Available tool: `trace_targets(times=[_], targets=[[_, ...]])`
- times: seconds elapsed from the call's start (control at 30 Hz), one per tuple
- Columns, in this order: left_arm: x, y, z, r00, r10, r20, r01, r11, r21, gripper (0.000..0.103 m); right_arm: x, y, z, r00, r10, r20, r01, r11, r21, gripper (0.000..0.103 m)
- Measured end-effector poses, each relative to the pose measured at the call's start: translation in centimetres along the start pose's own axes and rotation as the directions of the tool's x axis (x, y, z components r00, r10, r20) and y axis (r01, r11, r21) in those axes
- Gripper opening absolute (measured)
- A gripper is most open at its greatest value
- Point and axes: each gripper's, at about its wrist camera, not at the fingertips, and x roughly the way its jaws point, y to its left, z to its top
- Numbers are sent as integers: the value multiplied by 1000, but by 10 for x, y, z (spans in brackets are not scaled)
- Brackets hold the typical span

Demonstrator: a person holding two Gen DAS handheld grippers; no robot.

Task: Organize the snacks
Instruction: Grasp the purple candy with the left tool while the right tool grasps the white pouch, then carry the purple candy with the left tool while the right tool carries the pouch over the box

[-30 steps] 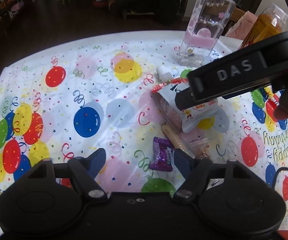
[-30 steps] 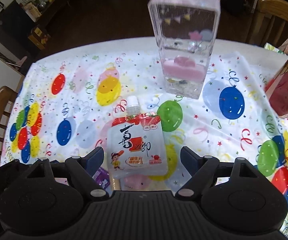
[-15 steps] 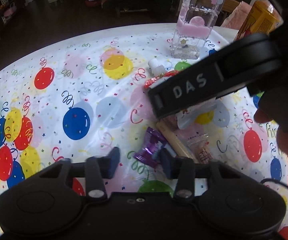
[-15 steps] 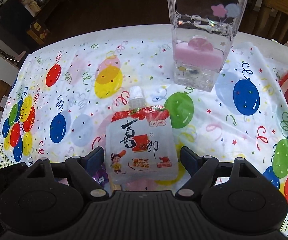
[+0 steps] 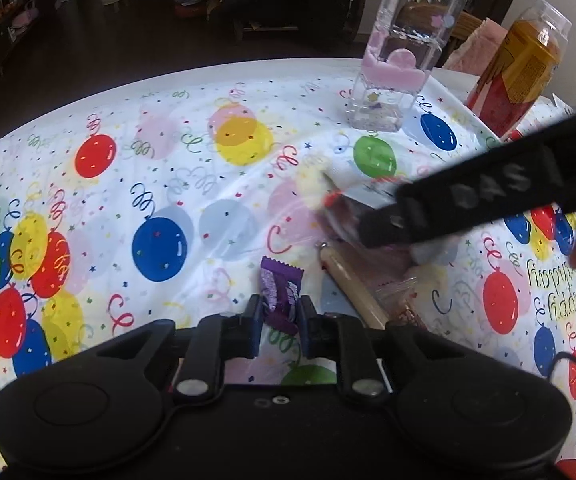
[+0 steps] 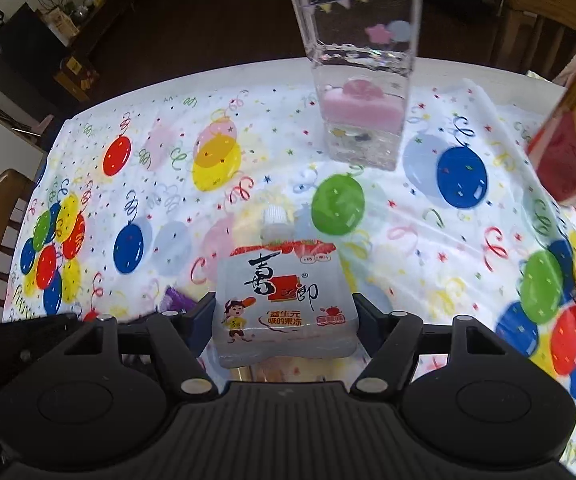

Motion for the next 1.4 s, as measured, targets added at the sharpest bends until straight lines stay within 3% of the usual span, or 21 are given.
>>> trace_targets(times=[0.43,0.8,1.4], targets=[[-50,-1,-15,999,-29,35,30,999,-14,16,-68,-3,-46,999,26,28,-25,1000,-10,70],[-117,-6,-34,993,-77,88,76,997,8,16,-141,2,-102,996,38,85,-36,999,-26,70],[-198,-20,-116,979,-170,112,166,985,51,16,-213,21,-209,988,63,144,-61,998,-19,70]])
